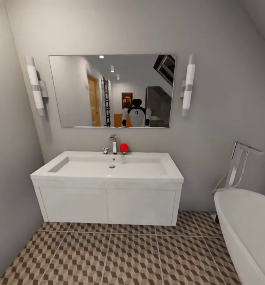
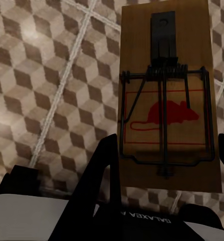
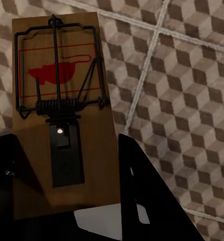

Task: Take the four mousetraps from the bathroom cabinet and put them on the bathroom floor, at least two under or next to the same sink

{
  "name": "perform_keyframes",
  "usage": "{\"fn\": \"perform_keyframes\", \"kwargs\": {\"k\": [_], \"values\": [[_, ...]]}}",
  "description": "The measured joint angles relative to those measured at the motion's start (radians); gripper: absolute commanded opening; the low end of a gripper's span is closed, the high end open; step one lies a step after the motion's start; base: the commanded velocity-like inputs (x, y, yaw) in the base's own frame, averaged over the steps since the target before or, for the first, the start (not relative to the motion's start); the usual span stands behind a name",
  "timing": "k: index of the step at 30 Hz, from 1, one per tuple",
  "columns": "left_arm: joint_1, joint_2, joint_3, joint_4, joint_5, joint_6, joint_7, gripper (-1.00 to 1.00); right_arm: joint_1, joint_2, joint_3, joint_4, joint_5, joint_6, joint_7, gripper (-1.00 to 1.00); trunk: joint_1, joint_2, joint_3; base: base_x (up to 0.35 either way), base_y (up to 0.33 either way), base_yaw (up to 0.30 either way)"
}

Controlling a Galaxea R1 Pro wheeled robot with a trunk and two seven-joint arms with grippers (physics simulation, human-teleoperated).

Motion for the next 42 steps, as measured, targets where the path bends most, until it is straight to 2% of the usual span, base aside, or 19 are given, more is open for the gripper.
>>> {"fn": "perform_keyframes", "kwargs": {"k": [9,12,14,16,17,18,19,22,25,32,38,42], "values": [[-0.001,0.013,-0.005,-0.011,-0.005,0.001,0.003,-1.0,0.0,-0.009,-0.001,-0.011,0.002,0.003,-0.002,-1.0,0.035,-0.063,-0.028,0.0,0.0,0.0],[-0.002,0.025,-0.004,-0.046,-0.006,0.004,0.012,-1.0,0.0,-0.01,-0.002,-0.015,0.002,0.004,-0.007,-1.0,0.046,-0.084,-0.038,0.0,0.0,0.0],[-0.004,0.034,-0.007,-0.103,-0.004,0.011,0.048,-1.0,0.0,-0.011,-0.003,-0.021,0.002,0.005,-0.022,-1.0,0.054,-0.098,-0.044,0.0,0.0,0.0],[-0.005,0.038,-0.008,-0.153,-0.003,0.016,0.092,-1.0,-0.001,-0.011,-0.003,-0.031,0.002,0.008,-0.041,-1.0,0.061,-0.112,-0.05,0.0,0.0,0.0],[-0.008,0.037,-0.003,-0.255,-0.039,0.1,0.259,-1.0,-0.002,-0.008,-0.004,-0.114,0.003,0.034,-0.146,-1.0,0.065,-0.119,-0.053,0.0,0.0,0.0],[-0.01,0.035,-0.003,-0.394,-0.049,0.129,0.293,-1.0,-0.001,-0.008,-0.006,-0.136,0.001,0.044,-0.165,-1.0,0.069,-0.126,-0.056,0.0,0.0,0.0],[-0.01,0.034,-0.003,-0.45,-0.072,0.184,0.346,-1.0,-0.001,-0.007,-0.006,-0.168,0.0,0.066,-0.189,-1.0,0.073,-0.133,-0.059,0.0,0.0,0.0],[-0.015,0.033,-0.002,-0.561,-0.116,0.279,0.422,-1.0,-0.001,-0.008,-0.008,-0.225,-0.009,0.108,-0.215,-1.0,0.084,-0.154,-0.069,0.0,0.0,0.0],[-0.057,0.023,-0.001,-0.649,-0.142,0.346,0.47,-1.0,0.0,-0.01,-0.008,-0.268,-0.029,0.129,-0.226,-1.0,0.096,-0.175,-0.078,0.0,0.0,0.0],[-0.143,-0.031,-0.003,-0.687,-0.178,0.379,0.49,-1.0,-0.002,-0.022,-0.011,-0.293,-0.07,0.127,-0.23,-1.0,0.123,-0.224,-0.1,0.0,0.0,0.0],[-0.167,-0.037,-0.003,-0.705,-0.222,0.381,0.493,-1.0,-0.002,-0.02,-0.011,-0.337,-0.082,0.114,-0.231,-1.0,0.146,-0.266,-0.119,0.0,0.0,0.0],[-0.172,-0.03,-0.001,-0.708,-0.253,0.375,0.493,-1.0,-0.002,-0.018,-0.012,-0.351,-0.084,0.111,-0.237,-1.0,0.161,-0.294,-0.132,0.0,0.0,0.0]]}}
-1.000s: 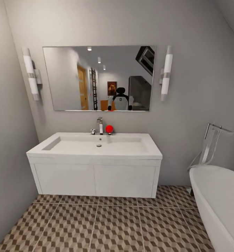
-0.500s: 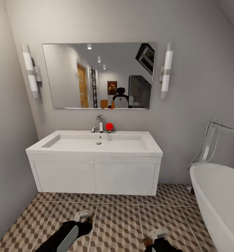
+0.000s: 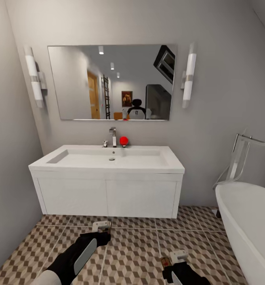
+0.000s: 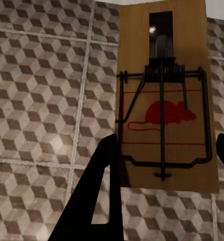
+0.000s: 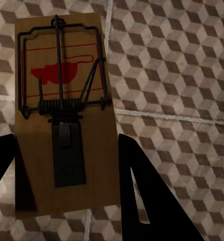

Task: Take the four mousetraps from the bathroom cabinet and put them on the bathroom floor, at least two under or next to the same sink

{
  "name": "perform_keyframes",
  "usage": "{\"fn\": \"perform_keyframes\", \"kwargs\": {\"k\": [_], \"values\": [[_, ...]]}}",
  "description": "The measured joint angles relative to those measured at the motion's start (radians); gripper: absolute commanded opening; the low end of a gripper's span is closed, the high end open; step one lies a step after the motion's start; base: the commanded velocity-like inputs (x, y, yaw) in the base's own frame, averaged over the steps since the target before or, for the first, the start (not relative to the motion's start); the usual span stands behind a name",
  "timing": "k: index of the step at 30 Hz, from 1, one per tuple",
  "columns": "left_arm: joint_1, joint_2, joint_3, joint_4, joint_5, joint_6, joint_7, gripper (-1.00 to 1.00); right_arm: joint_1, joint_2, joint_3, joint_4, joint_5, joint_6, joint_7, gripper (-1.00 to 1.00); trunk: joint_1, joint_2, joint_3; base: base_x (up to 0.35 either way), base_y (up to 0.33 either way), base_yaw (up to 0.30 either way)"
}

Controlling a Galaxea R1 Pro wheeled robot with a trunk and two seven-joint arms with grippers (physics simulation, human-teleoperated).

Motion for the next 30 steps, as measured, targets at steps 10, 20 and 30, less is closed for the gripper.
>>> {"fn": "perform_keyframes", "kwargs": {"k": [10,20,30], "values": [[-0.018,0.062,0.021,0.018,-0.046,-0.028,-0.026,-1.0,-0.017,0.002,-0.017,-0.011,0.006,-0.016,-0.008,-1.0,0.027,-0.049,-0.022,0.0,0.0,0.0],[-0.053,0.071,-0.002,-0.004,-0.029,-0.047,-0.009,-1.0,-0.074,0.006,-0.017,-0.068,0.001,-0.009,0.003,-1.0,0.027,-0.049,-0.022,0.0,0.0,0.0],[-0.053,0.072,-0.007,-0.06,-0.02,-0.055,-0.005,-1.0,-0.109,0.009,-0.018,-0.125,-0.001,0.024,-0.027,-1.0,0.027,-0.049,-0.022,0.0,0.0,0.0]]}}
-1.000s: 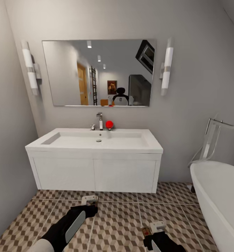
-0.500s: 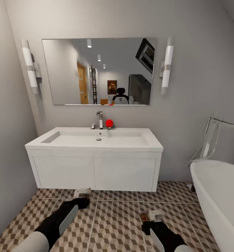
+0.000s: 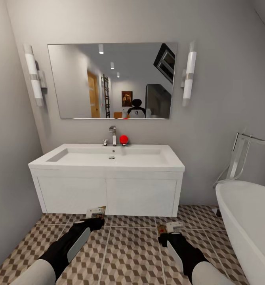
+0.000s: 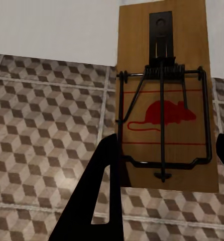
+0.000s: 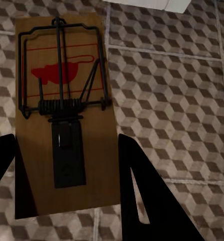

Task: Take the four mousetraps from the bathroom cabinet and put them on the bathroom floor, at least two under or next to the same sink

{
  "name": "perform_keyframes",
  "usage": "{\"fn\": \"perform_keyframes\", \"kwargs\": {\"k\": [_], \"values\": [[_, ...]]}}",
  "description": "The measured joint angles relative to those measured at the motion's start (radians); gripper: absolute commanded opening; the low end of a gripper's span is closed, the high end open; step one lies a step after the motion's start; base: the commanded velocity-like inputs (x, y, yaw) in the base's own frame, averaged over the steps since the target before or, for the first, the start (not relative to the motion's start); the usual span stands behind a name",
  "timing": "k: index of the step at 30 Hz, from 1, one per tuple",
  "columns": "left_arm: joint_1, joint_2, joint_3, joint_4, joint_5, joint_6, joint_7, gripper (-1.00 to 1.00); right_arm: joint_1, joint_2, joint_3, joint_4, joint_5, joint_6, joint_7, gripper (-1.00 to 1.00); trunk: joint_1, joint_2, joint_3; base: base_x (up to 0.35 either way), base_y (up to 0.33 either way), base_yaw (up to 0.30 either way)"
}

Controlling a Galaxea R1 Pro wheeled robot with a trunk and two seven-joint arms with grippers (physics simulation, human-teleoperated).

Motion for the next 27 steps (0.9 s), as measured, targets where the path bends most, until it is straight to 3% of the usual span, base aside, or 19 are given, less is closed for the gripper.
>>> {"fn": "perform_keyframes", "kwargs": {"k": [7,17,21,22,27], "values": [[0.0,-0.002,-0.001,-0.036,-0.015,-0.001,0.001,-1.0,0.0,-0.003,-0.001,-0.04,-0.001,-0.006,-0.027,-1.0,0.0,0.0,0.0,0.0,0.0,0.0],[0.0,-0.004,0.001,0.019,-0.068,-0.001,-0.004,-1.0,0.0,-0.005,-0.007,-0.097,-0.001,-0.033,-0.05,-1.0,0.0,0.0,0.0,0.0,0.0,0.0],[0.0,-0.005,0.002,0.042,-0.07,0.0,-0.006,-1.0,0.0,-0.004,-0.029,-0.119,0.0,-0.052,-0.053,-1.0,0.0,0.0,0.0,0.0,0.0,0.0],[0.0,-0.006,0.002,0.056,-0.07,0.001,-0.007,-1.0,-0.001,-0.004,-0.06,-0.18,0.002,-0.067,-0.053,-1.0,0.0,0.0,0.0,0.0,0.0,0.0],[-0.003,-0.009,0.003,0.108,-0.071,0.005,-0.009,-1.0,0.0,-0.005,-0.103,-0.169,-0.001,-0.074,-0.054,-1.0,0.0,0.0,0.0,0.0,0.0,0.0]]}}
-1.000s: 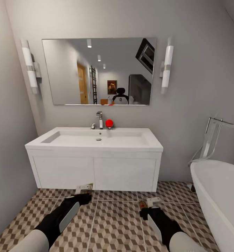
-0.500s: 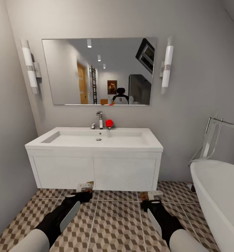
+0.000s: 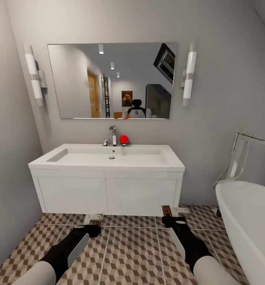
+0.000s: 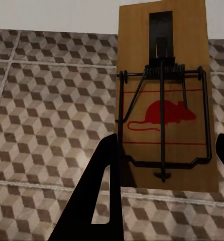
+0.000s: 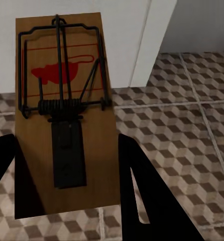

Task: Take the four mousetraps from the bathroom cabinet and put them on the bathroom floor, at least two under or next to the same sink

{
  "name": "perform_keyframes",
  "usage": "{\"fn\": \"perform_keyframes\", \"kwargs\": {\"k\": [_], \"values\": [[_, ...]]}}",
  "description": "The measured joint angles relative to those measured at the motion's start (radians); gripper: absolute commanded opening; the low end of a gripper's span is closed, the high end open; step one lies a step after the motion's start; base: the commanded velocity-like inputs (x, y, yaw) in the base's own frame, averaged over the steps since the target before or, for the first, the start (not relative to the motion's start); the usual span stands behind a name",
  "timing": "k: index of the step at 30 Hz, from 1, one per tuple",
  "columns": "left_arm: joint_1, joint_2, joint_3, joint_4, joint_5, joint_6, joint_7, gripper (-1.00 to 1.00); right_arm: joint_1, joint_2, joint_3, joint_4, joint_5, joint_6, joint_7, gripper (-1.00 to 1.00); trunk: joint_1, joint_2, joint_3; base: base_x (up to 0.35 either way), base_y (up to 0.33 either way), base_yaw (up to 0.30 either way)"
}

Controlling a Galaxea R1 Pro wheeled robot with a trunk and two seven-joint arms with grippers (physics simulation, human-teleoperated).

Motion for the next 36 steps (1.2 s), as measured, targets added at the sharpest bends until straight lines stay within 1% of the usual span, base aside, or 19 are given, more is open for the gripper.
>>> {"fn": "perform_keyframes", "kwargs": {"k": [3,10,17,25,36], "values": [[-0.001,-0.006,0.001,0.033,0.0,0.001,-0.003,-1.0,0.0,-0.002,-0.007,0.003,0.0,0.0,-0.001,-1.0,0.0,0.0,0.0,0.0,0.0,0.0],[-0.001,-0.01,0.002,0.062,0.004,-0.007,-0.022,-1.0,0.0,-0.003,-0.009,0.005,0.002,-0.001,-0.002,-1.0,0.0,0.0,0.0,0.0,0.0,0.0],[-0.001,-0.006,0.007,0.063,0.005,-0.012,-0.027,-1.0,0.0,-0.004,-0.009,0.007,0.002,0.003,-0.003,-1.0,0.0,0.0,0.0,0.0,0.0,0.0],[-0.001,-0.002,0.008,0.055,0.006,-0.011,-0.017,-1.0,0.0,-0.001,-0.009,0.084,0.008,-0.004,-0.003,-1.0,0.0,0.0,0.0,0.0,0.0,0.0],[-0.001,-0.002,0.007,0.052,0.006,-0.012,-0.016,-1.0,0.0,-0.002,-0.009,0.104,0.006,-0.006,-0.002,-1.0,0.0,0.0,0.0,0.0,0.0,0.0]]}}
